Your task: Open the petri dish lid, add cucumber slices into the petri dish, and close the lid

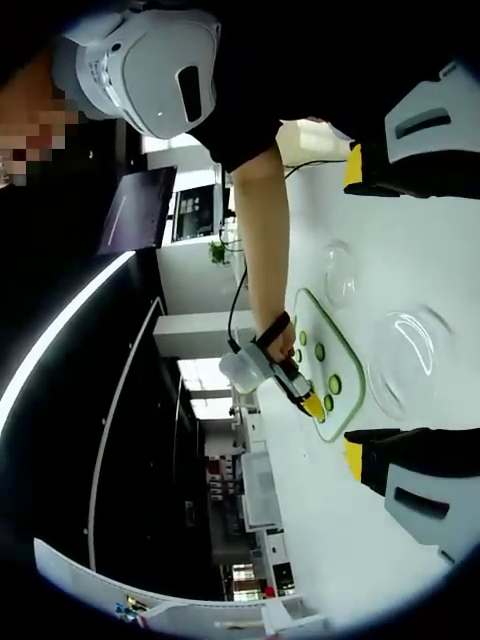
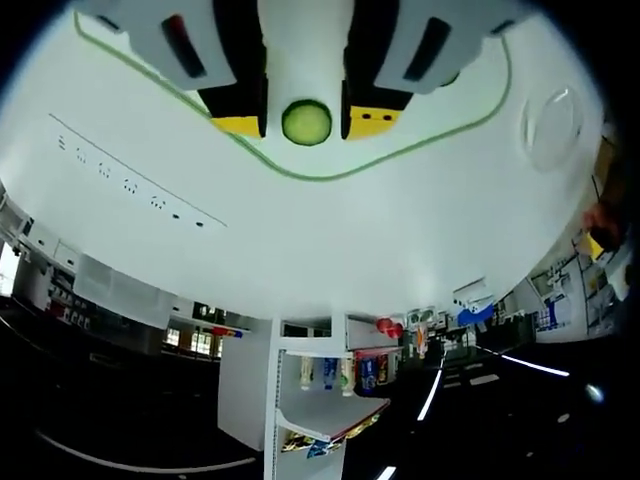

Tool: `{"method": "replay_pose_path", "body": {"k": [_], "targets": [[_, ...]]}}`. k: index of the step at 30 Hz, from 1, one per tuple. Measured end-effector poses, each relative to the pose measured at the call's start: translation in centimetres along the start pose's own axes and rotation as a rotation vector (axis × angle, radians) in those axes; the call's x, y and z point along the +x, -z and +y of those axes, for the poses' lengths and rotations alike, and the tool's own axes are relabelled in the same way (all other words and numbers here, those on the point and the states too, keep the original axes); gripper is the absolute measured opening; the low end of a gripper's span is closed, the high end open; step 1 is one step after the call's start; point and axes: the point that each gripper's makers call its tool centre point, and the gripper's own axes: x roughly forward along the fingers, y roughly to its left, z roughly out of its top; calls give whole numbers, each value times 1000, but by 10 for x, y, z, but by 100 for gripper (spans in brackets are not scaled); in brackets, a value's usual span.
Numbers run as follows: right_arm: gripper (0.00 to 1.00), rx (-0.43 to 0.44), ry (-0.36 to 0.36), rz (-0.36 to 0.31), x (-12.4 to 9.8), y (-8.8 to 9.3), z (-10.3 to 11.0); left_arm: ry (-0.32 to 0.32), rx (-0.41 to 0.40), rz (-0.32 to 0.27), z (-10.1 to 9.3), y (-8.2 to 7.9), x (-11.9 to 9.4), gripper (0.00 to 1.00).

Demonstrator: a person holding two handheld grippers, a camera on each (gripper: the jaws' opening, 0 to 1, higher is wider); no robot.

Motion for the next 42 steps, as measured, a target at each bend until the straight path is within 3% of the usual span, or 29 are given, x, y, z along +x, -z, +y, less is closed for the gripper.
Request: {"method": "replay_pose_path", "body": {"k": [9, 15, 42], "targets": [[23, 11, -17, 26, 8, 4, -5, 10, 10, -10, -5, -7, -1, 95], [17, 21, -11, 32, 8, 4, -10, 13, 12, 0, -6, -3, -1, 95], [15, 60, -18, 15, 1, 3, -2, 7, 23, 31, -8, 7, -1, 95]]}}
